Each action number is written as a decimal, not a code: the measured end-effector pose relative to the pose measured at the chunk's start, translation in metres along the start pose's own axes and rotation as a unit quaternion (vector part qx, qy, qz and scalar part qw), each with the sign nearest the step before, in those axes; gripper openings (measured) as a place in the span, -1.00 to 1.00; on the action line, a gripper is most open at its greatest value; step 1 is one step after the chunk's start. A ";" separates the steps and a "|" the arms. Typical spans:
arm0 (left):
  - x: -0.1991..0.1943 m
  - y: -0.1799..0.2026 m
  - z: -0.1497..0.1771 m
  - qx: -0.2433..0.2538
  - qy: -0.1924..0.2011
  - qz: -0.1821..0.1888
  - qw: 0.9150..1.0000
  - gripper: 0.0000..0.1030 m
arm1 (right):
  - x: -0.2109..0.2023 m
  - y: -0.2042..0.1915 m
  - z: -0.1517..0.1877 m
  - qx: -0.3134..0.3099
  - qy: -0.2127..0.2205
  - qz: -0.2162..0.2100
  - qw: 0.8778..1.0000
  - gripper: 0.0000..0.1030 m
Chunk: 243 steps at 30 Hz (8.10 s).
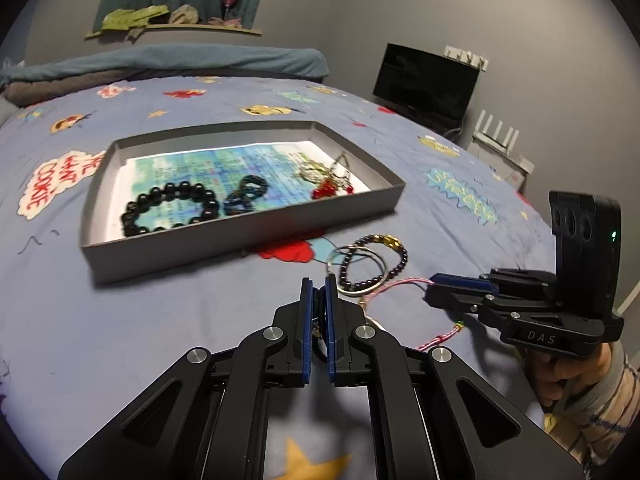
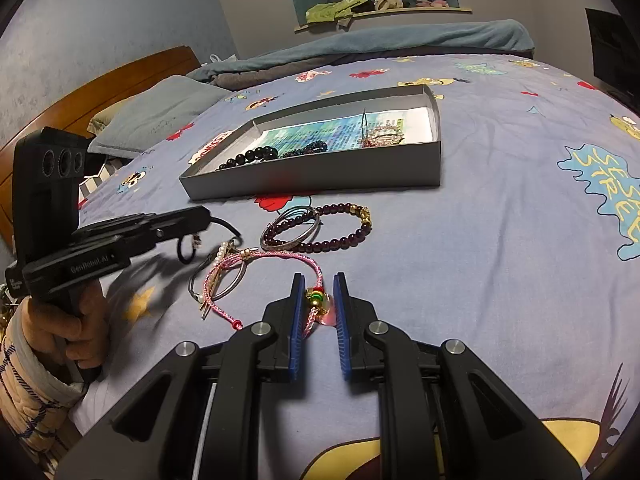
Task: Organize jewelry
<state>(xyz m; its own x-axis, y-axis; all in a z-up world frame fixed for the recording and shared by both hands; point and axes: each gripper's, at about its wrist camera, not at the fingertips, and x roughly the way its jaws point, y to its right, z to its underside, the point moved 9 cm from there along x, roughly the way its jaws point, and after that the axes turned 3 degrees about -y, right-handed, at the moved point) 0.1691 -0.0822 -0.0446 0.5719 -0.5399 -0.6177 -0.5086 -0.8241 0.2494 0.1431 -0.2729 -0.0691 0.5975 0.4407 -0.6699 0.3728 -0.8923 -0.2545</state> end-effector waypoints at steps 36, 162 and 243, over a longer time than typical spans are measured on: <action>-0.028 -0.041 -0.053 -0.012 0.047 -0.046 0.998 -0.88 | -0.060 -0.022 -0.119 -0.068 0.123 0.007 0.990 -0.81; -0.027 -0.064 0.011 -0.096 0.013 -0.071 0.993 -0.89 | 0.033 -0.033 -0.031 -0.122 -0.002 0.058 0.991 -0.13; -0.007 -0.065 -0.047 -0.060 0.036 -0.048 0.996 -0.89 | 0.041 -0.041 -0.100 -0.118 0.045 0.035 0.991 -0.06</action>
<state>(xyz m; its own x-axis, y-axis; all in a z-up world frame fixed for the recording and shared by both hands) 0.2287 -0.0326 -0.0214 0.6611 -0.4643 -0.5893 -0.3711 -0.8851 0.2809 0.2235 -0.2087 -0.0168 0.6842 0.3951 -0.6130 0.4780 -0.8778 -0.0323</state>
